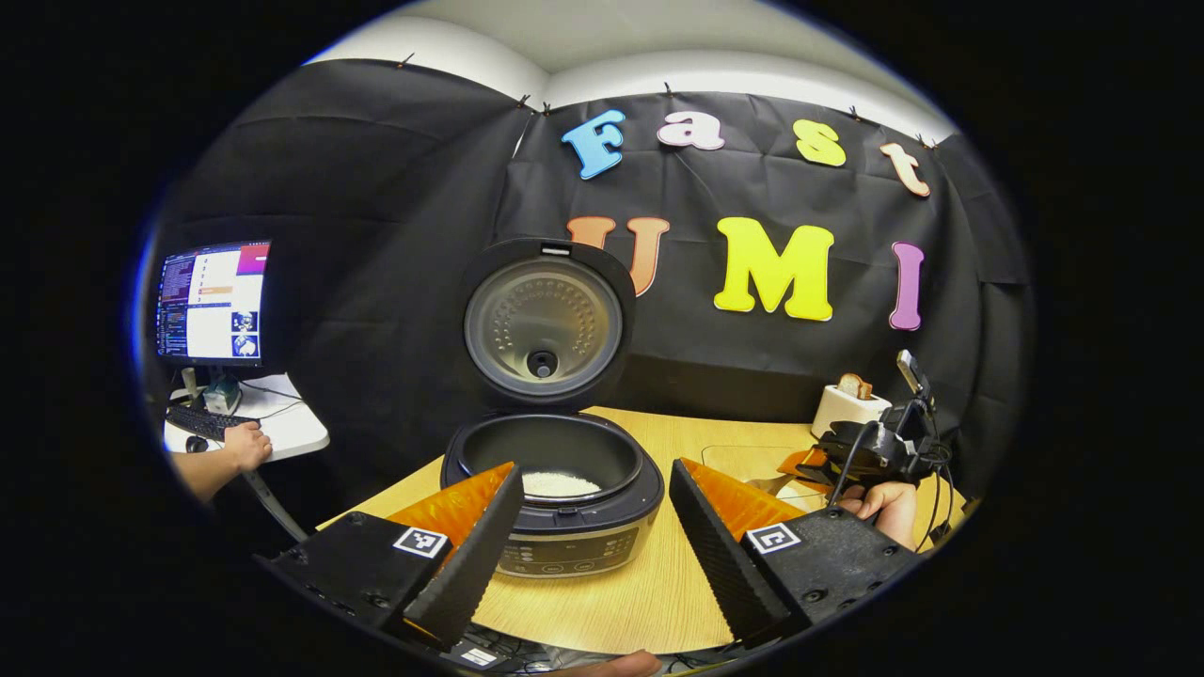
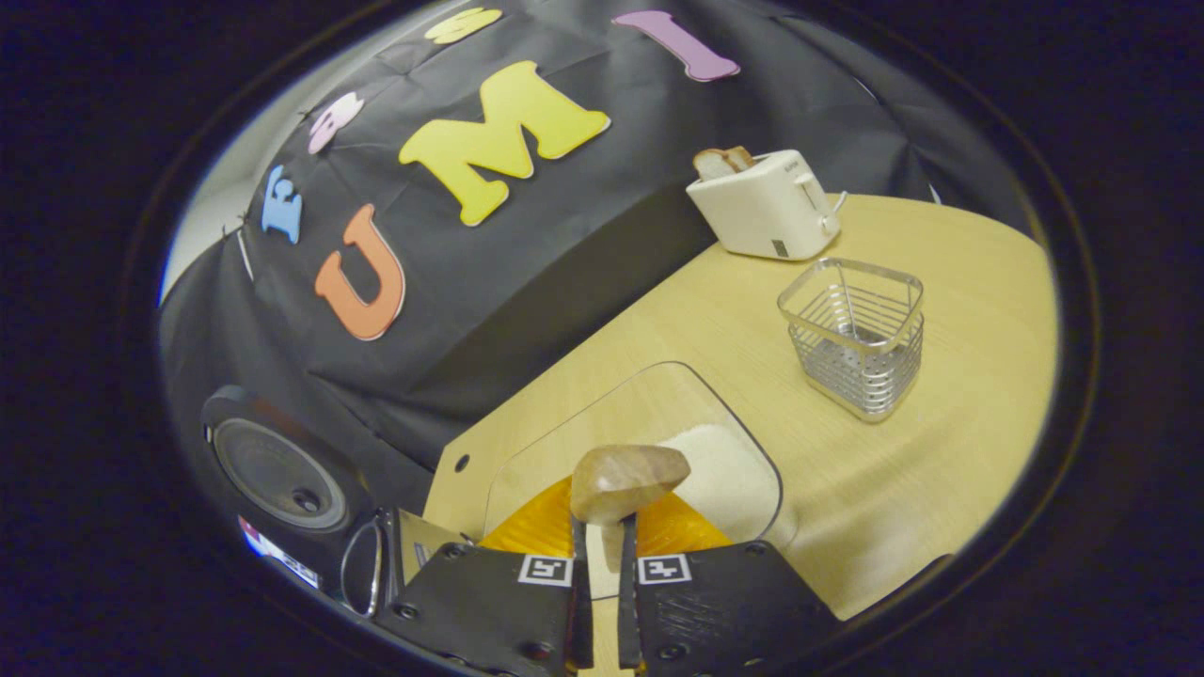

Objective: Close the left gripper, press the button to open the rice cooker; take a wooden spoon from the chopstick holder with the right hand, scoop a spoonful of rice and pour it into the rice cooker, then put the wooden spoon back into the chopstick holder.

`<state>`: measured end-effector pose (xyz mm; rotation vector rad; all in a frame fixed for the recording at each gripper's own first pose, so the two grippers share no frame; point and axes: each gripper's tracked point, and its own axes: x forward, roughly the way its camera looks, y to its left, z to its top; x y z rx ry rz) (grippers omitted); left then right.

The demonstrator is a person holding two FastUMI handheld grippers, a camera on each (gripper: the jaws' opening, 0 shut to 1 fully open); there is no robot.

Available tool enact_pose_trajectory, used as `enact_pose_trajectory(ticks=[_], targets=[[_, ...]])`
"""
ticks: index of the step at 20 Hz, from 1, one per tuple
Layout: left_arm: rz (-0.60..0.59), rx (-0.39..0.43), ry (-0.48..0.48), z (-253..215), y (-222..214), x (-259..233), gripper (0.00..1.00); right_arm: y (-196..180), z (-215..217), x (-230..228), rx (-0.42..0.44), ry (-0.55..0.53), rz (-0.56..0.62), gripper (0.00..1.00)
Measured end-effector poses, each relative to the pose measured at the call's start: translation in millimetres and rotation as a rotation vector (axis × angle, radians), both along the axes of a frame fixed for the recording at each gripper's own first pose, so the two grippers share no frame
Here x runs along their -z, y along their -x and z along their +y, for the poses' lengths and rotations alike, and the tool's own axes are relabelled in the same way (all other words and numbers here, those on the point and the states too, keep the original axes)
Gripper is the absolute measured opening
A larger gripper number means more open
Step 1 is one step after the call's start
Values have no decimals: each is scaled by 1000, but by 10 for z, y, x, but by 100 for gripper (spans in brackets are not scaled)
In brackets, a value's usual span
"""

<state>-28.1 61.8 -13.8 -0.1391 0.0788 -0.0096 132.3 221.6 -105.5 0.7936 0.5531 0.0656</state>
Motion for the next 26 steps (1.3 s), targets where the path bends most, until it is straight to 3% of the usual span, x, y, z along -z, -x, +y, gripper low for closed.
enact_pose_trajectory(ticks=[3,8,13,19,26], targets=[[4,-2,0,19,-5,21,99,28,111,-37,-14,-152,19,11],[7,-1,-2,9,-12,26,99,9,106,-54,1,-220,46,11],[12,-9,5,35,-22,46,99,-22,8,-71,33,-433,98,10],[17,-19,4,88,-34,68,99,-23,-387,-50,145,-442,108,10],[32,-52,10,301,-43,140,99,3,-548,-175,167,-536,124,10]])
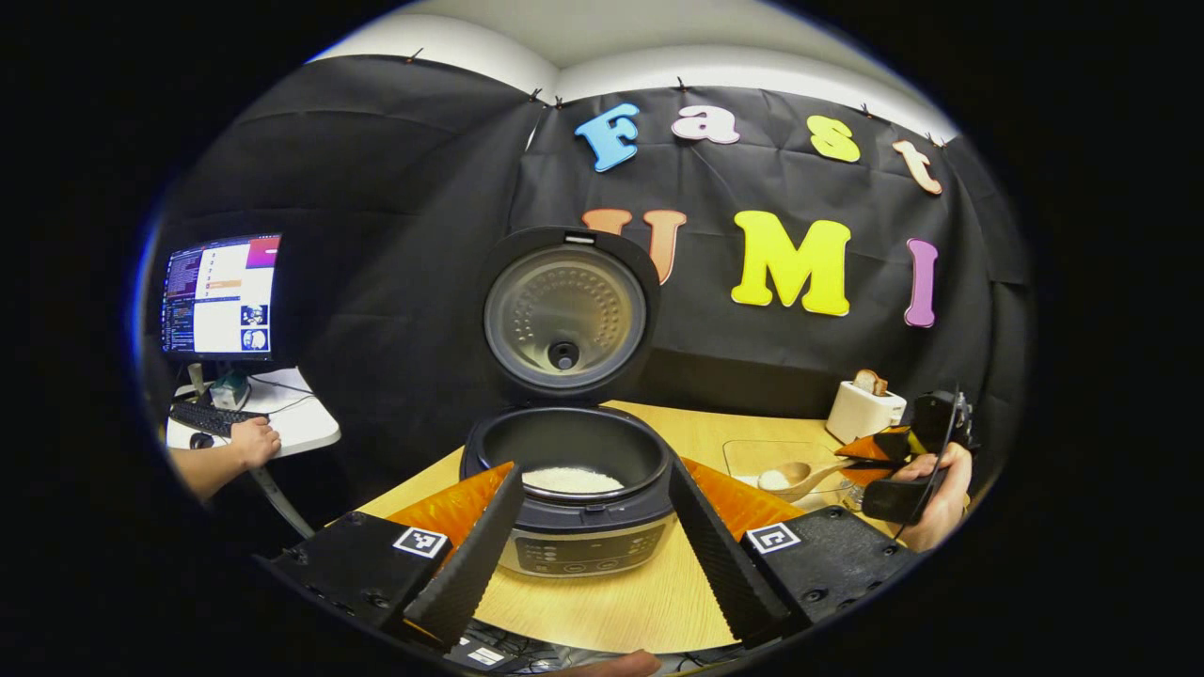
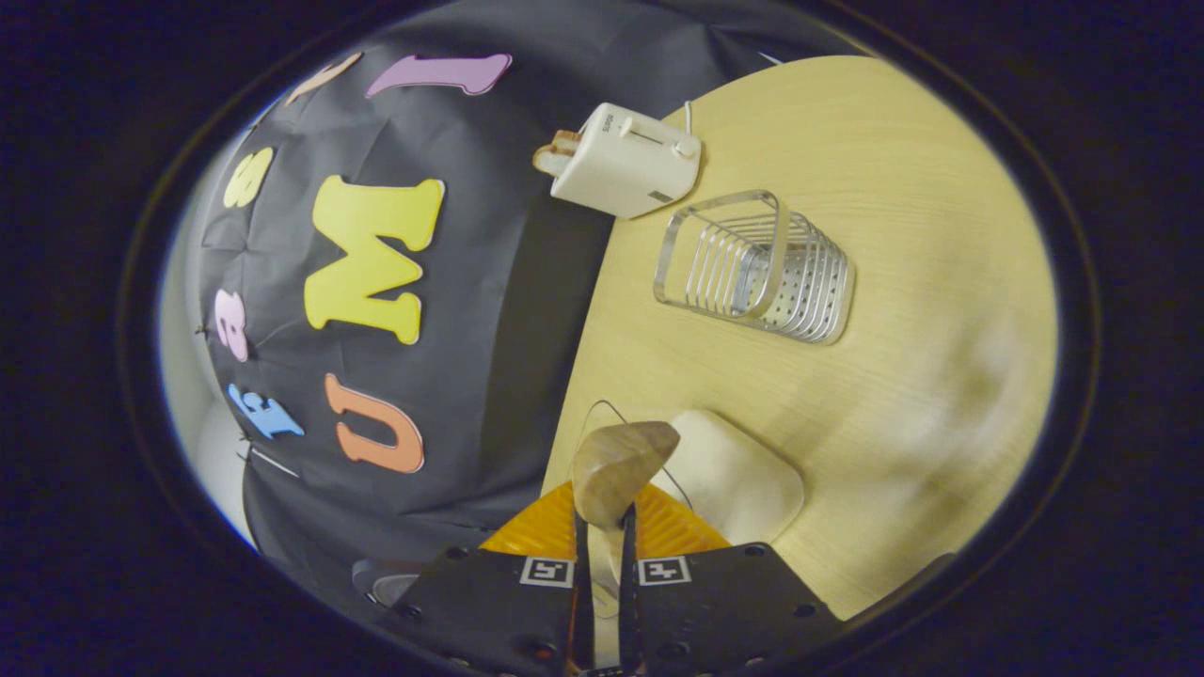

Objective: Close the left gripper, press the button to open the rice cooker; take a wooden spoon from the chopstick holder with the right hand, scoop a spoonful of rice and pour it into the rice cooker, then put the wooden spoon back into the chopstick holder.

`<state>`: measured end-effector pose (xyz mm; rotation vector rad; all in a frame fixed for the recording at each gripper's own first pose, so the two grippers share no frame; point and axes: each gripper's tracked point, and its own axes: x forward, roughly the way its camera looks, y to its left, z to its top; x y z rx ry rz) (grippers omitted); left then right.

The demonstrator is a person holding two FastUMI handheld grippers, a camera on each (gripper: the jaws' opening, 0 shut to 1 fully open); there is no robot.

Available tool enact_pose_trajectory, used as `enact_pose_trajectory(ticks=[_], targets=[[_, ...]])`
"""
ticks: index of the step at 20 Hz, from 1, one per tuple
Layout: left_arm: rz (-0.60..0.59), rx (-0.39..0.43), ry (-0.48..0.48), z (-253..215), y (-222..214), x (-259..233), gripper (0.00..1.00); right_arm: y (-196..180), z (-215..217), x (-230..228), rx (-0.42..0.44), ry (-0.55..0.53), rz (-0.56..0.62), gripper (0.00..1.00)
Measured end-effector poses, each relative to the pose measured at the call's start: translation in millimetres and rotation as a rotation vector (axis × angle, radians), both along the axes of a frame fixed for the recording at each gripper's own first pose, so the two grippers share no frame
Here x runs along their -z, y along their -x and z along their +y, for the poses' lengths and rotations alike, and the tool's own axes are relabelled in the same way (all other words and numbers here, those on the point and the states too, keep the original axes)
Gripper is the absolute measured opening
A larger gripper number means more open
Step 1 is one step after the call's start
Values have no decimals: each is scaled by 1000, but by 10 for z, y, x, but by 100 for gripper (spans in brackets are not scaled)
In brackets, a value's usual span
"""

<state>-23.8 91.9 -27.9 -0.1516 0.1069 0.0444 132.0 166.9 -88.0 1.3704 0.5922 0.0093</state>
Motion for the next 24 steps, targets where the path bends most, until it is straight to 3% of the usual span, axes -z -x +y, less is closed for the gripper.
enact_pose_trajectory(ticks=[7,13,19,24], targets=[[-4,-31,8,243,53,2,99,81,1,-651,10,-94,-91,10],[6,-56,-42,333,82,28,99,250,512,-1225,-73,-140,-170,10],[4,-37,-64,336,104,27,99,464,1264,-1575,-195,-92,-223,8],[-8,-38,-49,390,135,1,99,476,1774,-1578,-248,10,-239,10]])
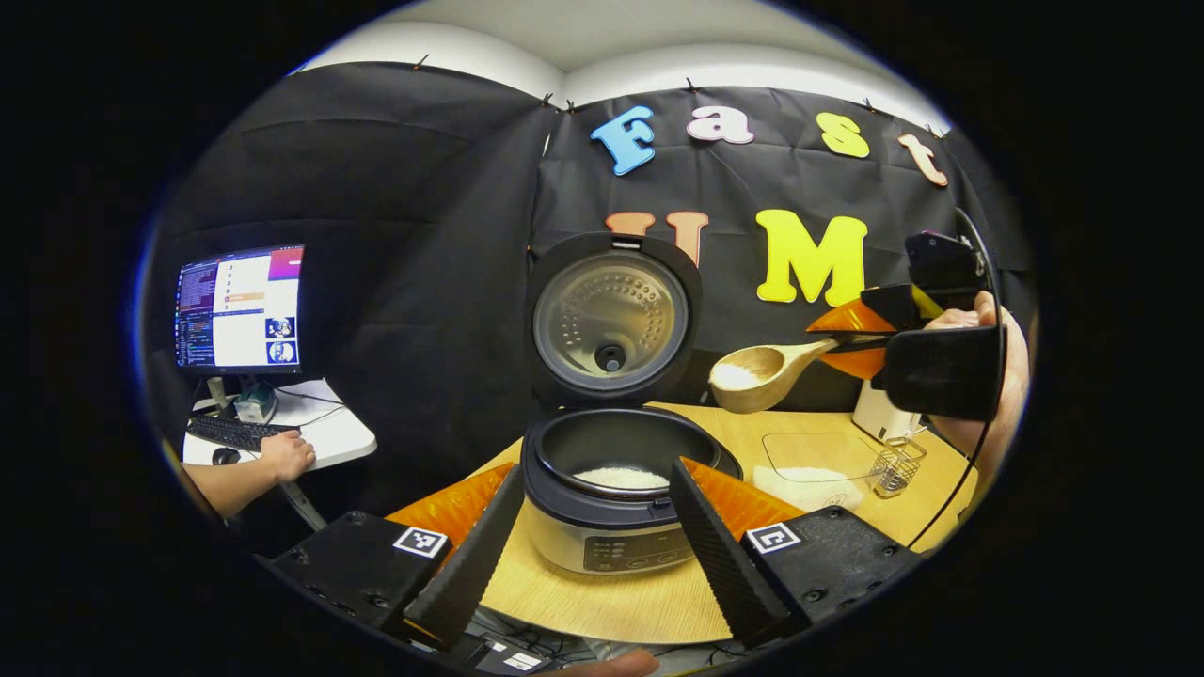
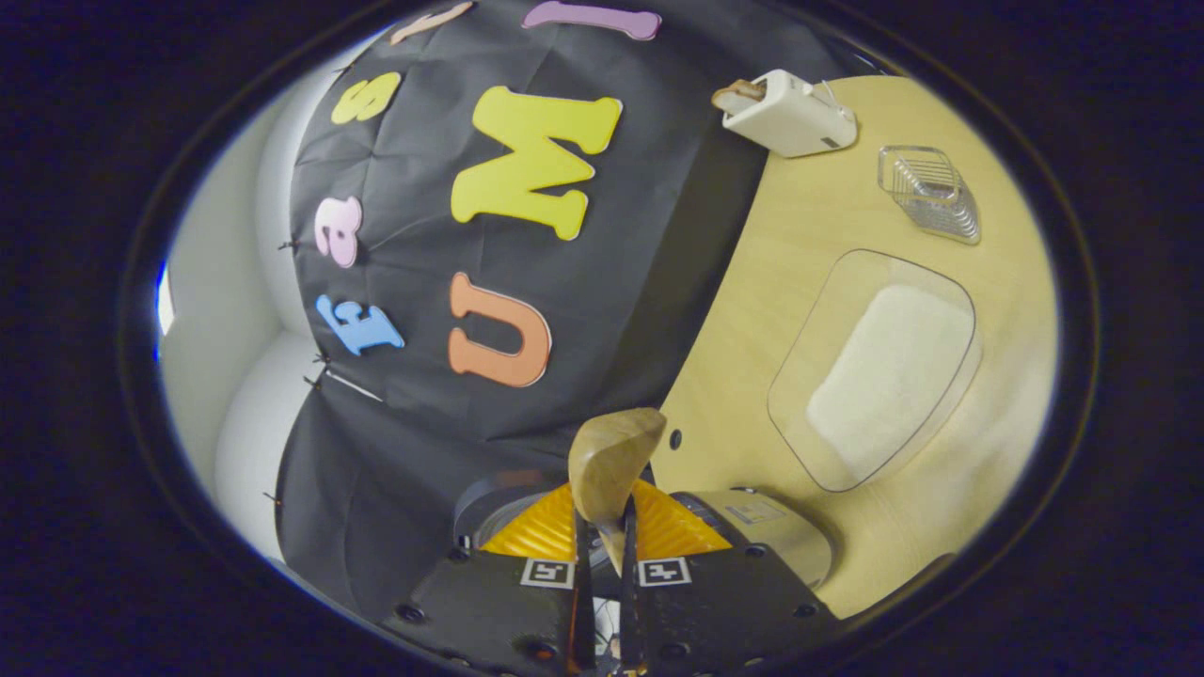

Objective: Close the left gripper, press the button to open the rice cooker; take a wooden spoon from the chopstick holder with the right hand, scoop a spoonful of rice and pour it into the rice cooker, then put the wooden spoon back into the chopstick holder.

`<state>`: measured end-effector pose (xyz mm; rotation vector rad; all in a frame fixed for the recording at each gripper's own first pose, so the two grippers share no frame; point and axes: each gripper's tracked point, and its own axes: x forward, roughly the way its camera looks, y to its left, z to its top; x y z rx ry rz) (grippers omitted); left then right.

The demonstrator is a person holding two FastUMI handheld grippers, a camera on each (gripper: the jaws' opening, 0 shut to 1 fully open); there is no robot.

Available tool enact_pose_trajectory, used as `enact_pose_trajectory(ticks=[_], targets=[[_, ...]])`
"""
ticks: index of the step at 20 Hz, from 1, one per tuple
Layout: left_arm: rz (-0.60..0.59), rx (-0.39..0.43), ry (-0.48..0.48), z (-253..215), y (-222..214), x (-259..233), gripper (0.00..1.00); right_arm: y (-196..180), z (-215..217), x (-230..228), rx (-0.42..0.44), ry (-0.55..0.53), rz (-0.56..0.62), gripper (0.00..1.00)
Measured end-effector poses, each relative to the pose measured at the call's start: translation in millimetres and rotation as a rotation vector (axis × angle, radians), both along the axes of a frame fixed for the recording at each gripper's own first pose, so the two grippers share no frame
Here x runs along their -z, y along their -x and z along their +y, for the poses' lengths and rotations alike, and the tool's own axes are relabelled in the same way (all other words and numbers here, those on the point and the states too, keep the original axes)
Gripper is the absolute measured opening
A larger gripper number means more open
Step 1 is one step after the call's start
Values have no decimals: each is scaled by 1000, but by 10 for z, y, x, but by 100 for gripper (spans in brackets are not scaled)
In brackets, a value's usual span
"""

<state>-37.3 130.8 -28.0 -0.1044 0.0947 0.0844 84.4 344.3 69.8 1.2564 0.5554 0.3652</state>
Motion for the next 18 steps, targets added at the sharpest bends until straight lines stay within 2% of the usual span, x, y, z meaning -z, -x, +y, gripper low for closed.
enact_pose_trajectory(ticks=[1,2,9,10,12,18], targets=[[-3,3,0,-5,6,-8,94,-15,97,-8,-9,25,-11,10],[-4,5,1,0,13,-9,99,-26,187,-9,-14,55,-21,10],[-7,-15,20,144,49,-6,99,-197,777,-80,-42,370,-137,10],[-7,-21,27,168,49,3,99,-229,838,-89,-42,417,-157,12],[-6,-24,36,201,51,9,99,-248,965,-136,-48,511,-200,10],[11,-47,41,268,38,53,99,-346,1317,-97,-178,765,-345,10]])
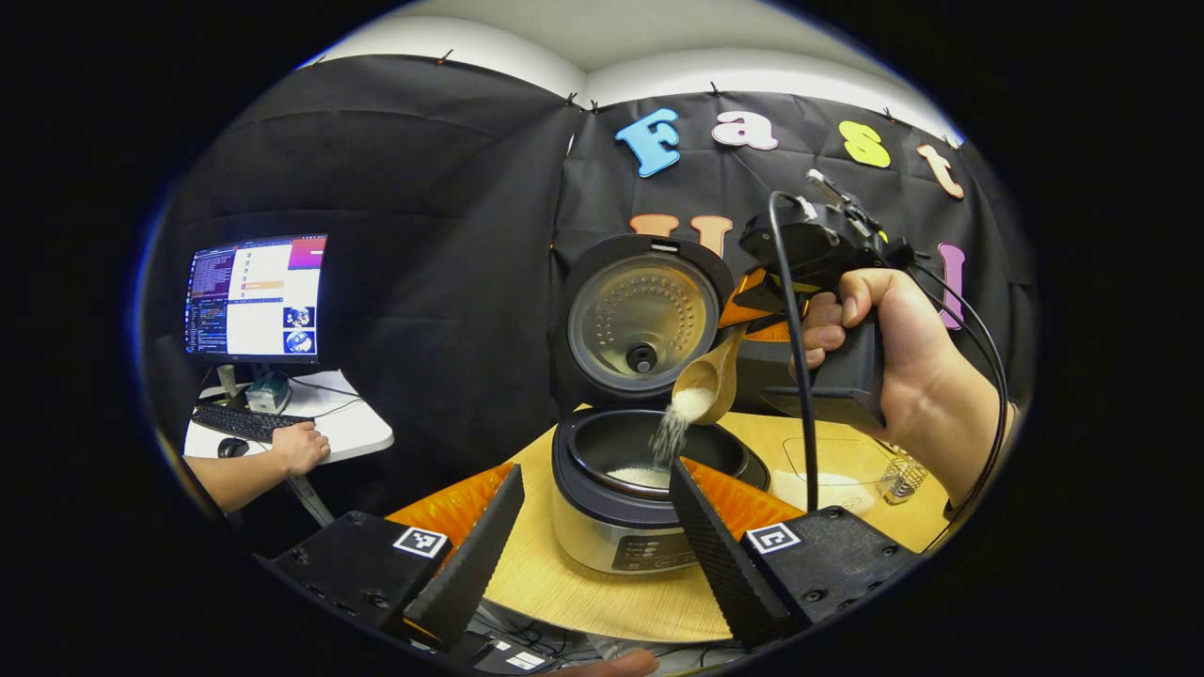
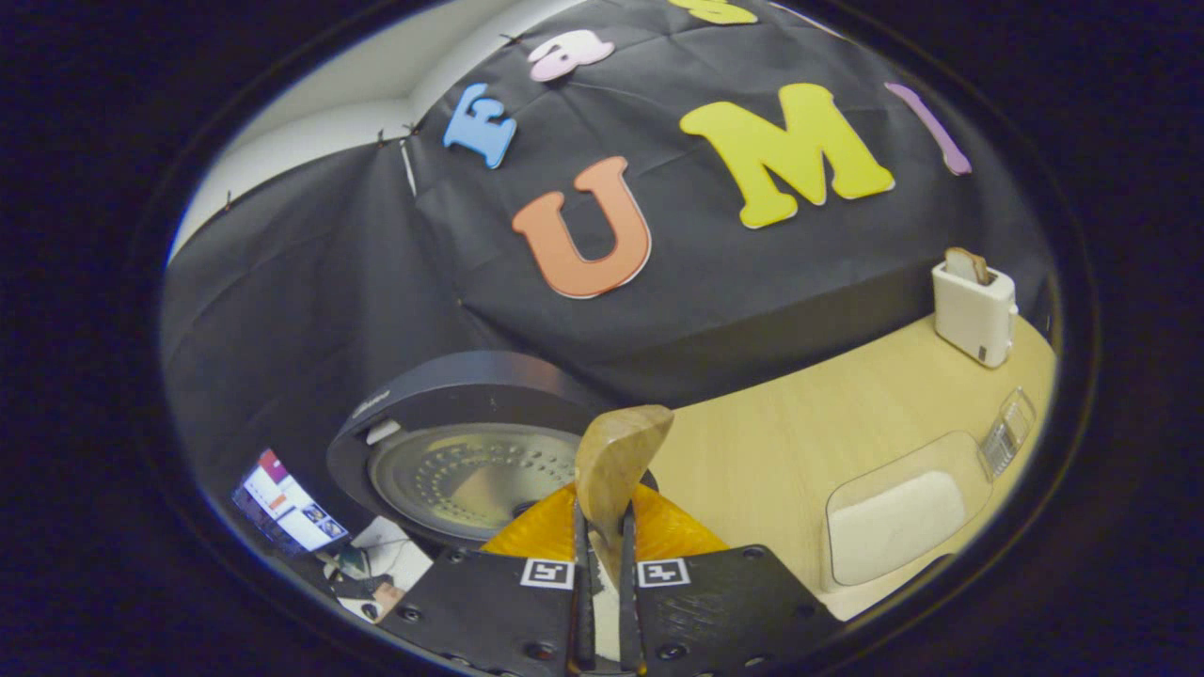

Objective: Close the left gripper, press the button to open the rice cooker; take a wooden spoon from the chopstick holder with the right hand, scoop a spoonful of rice and pour it into the rice cooker, then put the wooden spoon back into the chopstick holder.

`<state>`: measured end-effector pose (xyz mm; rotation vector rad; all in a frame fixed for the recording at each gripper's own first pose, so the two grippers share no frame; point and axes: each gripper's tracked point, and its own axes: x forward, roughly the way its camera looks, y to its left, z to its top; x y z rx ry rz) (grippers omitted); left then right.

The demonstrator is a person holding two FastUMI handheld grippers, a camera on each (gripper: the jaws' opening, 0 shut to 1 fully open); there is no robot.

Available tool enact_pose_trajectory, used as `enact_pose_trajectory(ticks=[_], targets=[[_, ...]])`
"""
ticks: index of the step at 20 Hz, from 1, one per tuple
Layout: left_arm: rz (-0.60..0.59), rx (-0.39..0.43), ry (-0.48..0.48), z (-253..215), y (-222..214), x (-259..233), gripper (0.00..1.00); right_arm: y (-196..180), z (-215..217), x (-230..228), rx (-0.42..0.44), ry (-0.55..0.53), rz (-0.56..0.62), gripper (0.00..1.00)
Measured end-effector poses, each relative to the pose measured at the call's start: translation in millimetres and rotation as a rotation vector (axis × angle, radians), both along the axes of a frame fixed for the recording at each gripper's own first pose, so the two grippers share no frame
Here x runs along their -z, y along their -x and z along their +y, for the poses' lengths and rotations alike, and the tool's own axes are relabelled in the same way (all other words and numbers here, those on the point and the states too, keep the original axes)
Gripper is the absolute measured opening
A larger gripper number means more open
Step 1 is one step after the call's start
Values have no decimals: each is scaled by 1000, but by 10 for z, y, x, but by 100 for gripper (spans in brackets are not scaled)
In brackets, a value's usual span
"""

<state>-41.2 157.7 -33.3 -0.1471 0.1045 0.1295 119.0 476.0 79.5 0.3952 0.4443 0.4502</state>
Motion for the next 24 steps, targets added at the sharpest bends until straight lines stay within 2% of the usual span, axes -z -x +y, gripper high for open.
enact_pose_trajectory(ticks=[5,7,11,14,19,24], targets=[[12,-18,-10,20,-12,22,99,49,151,-84,-95,165,-146,10],[17,-27,-9,42,-17,38,95,120,223,-121,-129,231,-218,10],[24,-36,-4,85,-29,68,95,245,293,-245,-178,303,-320,10],[29,-44,-6,112,-25,84,95,327,327,-344,-198,386,-432,10],[49,-56,-10,138,-38,147,95,423,410,-364,-243,603,-639,10],[53,-62,-12,161,-45,171,95,506,405,-468,-220,642,-721,10]])
